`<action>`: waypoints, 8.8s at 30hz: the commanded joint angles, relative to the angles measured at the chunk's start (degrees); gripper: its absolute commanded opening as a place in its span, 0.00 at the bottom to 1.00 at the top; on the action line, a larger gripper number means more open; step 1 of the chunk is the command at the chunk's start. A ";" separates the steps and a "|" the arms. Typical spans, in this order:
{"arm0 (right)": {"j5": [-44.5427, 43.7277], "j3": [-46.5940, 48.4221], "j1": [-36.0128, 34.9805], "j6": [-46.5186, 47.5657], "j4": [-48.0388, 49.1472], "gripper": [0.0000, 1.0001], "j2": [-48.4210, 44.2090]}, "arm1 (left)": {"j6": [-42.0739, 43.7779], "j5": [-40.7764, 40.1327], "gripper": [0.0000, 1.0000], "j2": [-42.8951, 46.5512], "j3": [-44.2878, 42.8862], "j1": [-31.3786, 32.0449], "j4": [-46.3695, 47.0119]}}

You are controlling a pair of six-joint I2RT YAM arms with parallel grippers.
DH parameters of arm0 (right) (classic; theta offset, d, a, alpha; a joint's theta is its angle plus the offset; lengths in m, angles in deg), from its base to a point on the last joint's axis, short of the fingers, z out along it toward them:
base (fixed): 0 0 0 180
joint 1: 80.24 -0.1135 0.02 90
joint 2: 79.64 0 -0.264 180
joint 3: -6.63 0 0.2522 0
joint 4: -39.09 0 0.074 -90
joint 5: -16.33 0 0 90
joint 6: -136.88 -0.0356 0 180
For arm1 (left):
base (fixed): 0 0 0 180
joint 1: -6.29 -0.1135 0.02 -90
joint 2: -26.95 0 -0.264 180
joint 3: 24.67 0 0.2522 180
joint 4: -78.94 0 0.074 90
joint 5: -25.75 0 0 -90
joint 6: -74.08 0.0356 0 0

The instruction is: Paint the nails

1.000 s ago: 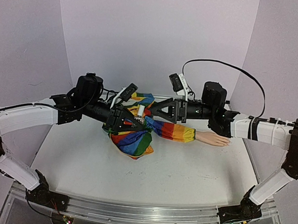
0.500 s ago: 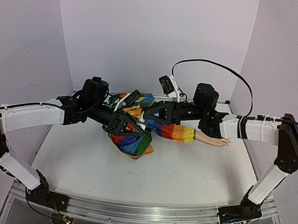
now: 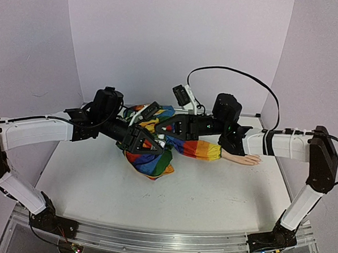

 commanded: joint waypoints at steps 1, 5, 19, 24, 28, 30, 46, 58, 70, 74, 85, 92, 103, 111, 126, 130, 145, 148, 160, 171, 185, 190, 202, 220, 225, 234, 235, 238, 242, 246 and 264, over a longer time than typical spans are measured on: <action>2.26 3.10 -0.85 -0.49 4.71 0.10 0.45 | 1.53 1.43 0.00 0.53 -3.49 -0.10 2.62; 2.43 2.10 -1.49 0.11 4.56 0.00 1.09 | 2.89 -1.02 0.00 1.70 -3.57 -0.13 2.65; -21.41 3.22 -4.48 12.89 -19.24 0.00 1.50 | 18.89 -42.19 0.00 3.60 -12.11 -0.36 3.96; -68.85 8.77 -12.82 8.27 -34.17 0.00 4.00 | 16.45 -53.81 0.00 -0.07 -15.30 -0.35 10.86; -82.08 15.45 -18.70 3.40 -37.52 0.00 8.13 | 14.11 -53.63 0.00 -2.08 -15.43 -0.02 14.43; -84.97 20.42 -20.12 5.02 -40.99 0.00 9.99 | 14.17 -53.70 0.00 -2.23 -14.21 0.41 14.73; -68.37 12.90 -16.28 18.66 -41.15 0.79 -6.02 | 8.90 -57.14 0.00 10.61 7.75 -0.52 13.61; -20.99 0.42 -3.50 16.83 -20.78 0.87 -13.20 | 6.71 -14.73 0.00 13.26 5.98 -1.15 12.18; -7.34 5.41 -3.53 9.61 -11.49 0.65 -6.20 | 4.12 -3.41 0.00 7.82 3.01 -0.99 12.10; -5.68 7.08 -3.49 8.28 -10.62 0.52 -4.22 | 4.22 -2.56 0.00 7.39 3.06 -0.97 12.10; -3.66 9.98 -3.50 6.60 -9.61 0.37 -1.29 | 4.54 -2.34 0.00 7.52 4.16 -0.98 12.06; -2.77 10.22 -3.49 6.12 -9.42 0.24 -0.18 | 4.72 -1.67 0.00 7.59 4.25 -0.98 12.12; -4.43 7.22 -3.83 6.69 -9.38 0.00 -0.04 | 5.73 -9.53 0.00 8.63 3.20 -1.10 12.01; -24.47 7.75 -8.46 16.57 -24.71 0.00 0.08 | 10.87 -36.38 0.00 8.67 -0.92 -1.09 8.47; -77.17 22.35 -22.67 8.57 -41.28 0.04 8.42 | 7.29 -54.94 0.00 5.92 -1.74 -0.01 8.51; -72.75 21.31 -20.78 10.49 -40.93 0.29 5.28 | 6.76 -55.34 0.00 9.06 3.78 -0.01 8.40; -22.70 3.85 -4.12 9.69 -23.35 0.77 -9.16 | 3.77 -29.55 0.00 14.34 7.07 -0.98 6.51; -17.21 5.02 -3.94 9.41 -21.21 0.77 -8.42 | 3.10 -17.74 0.00 11.60 4.51 -0.97 6.59; -12.86 9.04 -3.98 8.05 -17.93 0.41 -4.43 | 2.27 -7.32 0.00 7.71 2.48 -0.15 7.11; -10.32 10.92 -4.01 7.59 -17.31 0.17 -1.73 | 2.58 -7.35 0.00 7.56 2.57 -0.01 7.08; -18.22 5.83 -5.83 10.17 -18.97 0.00 -2.09 | 7.09 -30.29 0.00 8.93 -0.80 -0.10 7.11; -41.41 6.08 -9.10 8.47 -26.23 0.00 -0.43 | 11.55 -49.35 0.00 6.27 -4.88 -0.10 7.13; -83.46 22.80 -22.79 3.96 -45.99 0.00 7.52 | 9.47 -55.81 0.00 -1.38 -8.22 0.69 8.54; -18.61 -3.74 -0.88 10.05 -15.92 0.86 -13.91 | 8.70 -20.45 0.00 11.34 3.56 0.17 5.90; -11.22 -3.35 -0.88 7.13 -7.65 0.84 -12.43 | 6.62 -9.48 0.00 10.06 1.47 0.25 5.90; -5.32 2.50 -2.27 4.47 -3.89 0.49 -5.61 | 5.37 -4.89 0.00 6.90 0.05 0.69 5.90; -5.28 3.00 -2.29 4.36 -3.85 0.45 -5.22 | 5.35 -4.75 0.00 6.68 -0.10 0.77 5.90; -5.01 4.09 -2.30 4.07 -3.71 0.41 -4.52 | 5.35 -4.27 0.00 6.13 -0.15 0.78 5.90; -3.90 4.87 -2.38 3.55 -3.34 0.40 -3.65 | 5.43 -4.13 0.00 5.69 0.03 0.78 5.90; -3.51 5.32 -2.56 3.21 -3.29 0.37 -2.94 | 5.26 -4.20 0.00 5.13 0.08 0.78 5.90; -4.25 5.01 -3.73 6.06 -4.98 0.00 -1.99 | 5.98 -10.82 0.00 7.05 0.52 0.78 5.90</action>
